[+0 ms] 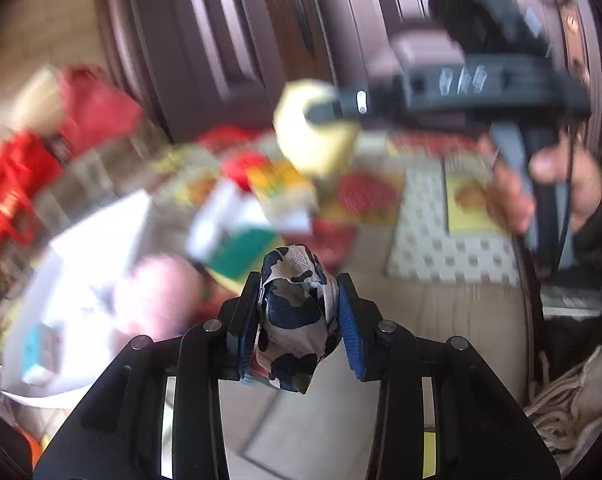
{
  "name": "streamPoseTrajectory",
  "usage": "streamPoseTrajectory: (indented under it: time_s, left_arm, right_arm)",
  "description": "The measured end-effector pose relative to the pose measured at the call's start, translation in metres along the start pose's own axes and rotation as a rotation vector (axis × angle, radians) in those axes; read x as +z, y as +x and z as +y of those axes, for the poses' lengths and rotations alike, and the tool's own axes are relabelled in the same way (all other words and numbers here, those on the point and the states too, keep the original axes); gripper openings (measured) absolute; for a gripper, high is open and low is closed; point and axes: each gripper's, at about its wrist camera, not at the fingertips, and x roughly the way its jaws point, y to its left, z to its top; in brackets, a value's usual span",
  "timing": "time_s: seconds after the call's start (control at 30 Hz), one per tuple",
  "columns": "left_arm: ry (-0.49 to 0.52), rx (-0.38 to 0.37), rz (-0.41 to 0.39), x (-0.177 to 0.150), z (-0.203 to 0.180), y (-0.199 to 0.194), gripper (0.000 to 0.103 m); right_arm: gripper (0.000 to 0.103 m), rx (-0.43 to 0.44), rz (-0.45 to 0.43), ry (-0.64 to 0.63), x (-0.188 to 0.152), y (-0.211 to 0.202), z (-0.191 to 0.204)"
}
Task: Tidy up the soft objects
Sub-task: 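Grasp and lift the patterned scarf with the left tool while the right tool grasps the yellow sponge, then lower the scarf and yellow sponge into the white box and open both tools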
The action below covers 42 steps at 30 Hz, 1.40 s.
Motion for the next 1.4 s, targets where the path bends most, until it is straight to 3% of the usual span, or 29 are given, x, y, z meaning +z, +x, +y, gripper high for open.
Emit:
streamPoseTrajectory:
  time_s: [0.1, 0.17, 0.37, 0.47, 0.73, 1.03, 1.17, 1.4]
  left_arm:
    - [-0.016, 0.195, -0.138, -0.008, 0.016, -0.026, 0.036]
    - [-0.085, 0.278, -0.145, -0.015, 0.036, -0.033, 0.036]
    - [-0.414, 0.404, -0.129, -0.044, 0.118, -0.049, 0.036]
    - [-0.455, 0.461, -0.129, -0.052, 0.138, -0.052, 0.036]
    - [-0.481, 0.515, -0.119, -0.051, 0.164, -0.035, 0.036]
    - [-0.543, 0.588, -0.119, -0.045, 0.208, -0.008, 0.036]
    - [-0.591, 0.601, -0.109, -0.046, 0.23, 0.002, 0.036]
    - [-0.642, 0.603, -0.107, -0.05, 0.245, 0.006, 0.038]
  right_arm:
    - [0.022, -0.017, -0.032, -0.041, 0.002, 0.008, 0.012]
    - [0.022, -0.019, -0.034, -0.062, 0.002, 0.016, 0.019]
    - [0.022, -0.02, -0.01, -0.089, -0.003, 0.039, 0.029]
    - [0.022, -0.036, -0.032, -0.105, 0.0, 0.043, 0.032]
    - [0.022, -0.043, -0.008, -0.169, 0.005, 0.081, 0.044]
    - [0.022, 0.024, 0.023, -0.319, 0.004, 0.136, 0.098]
    - [0.022, 0.039, 0.011, -0.281, 0.012, 0.158, 0.105]
    - [0.025, 0.042, 0.065, -0.241, 0.021, 0.202, 0.116]
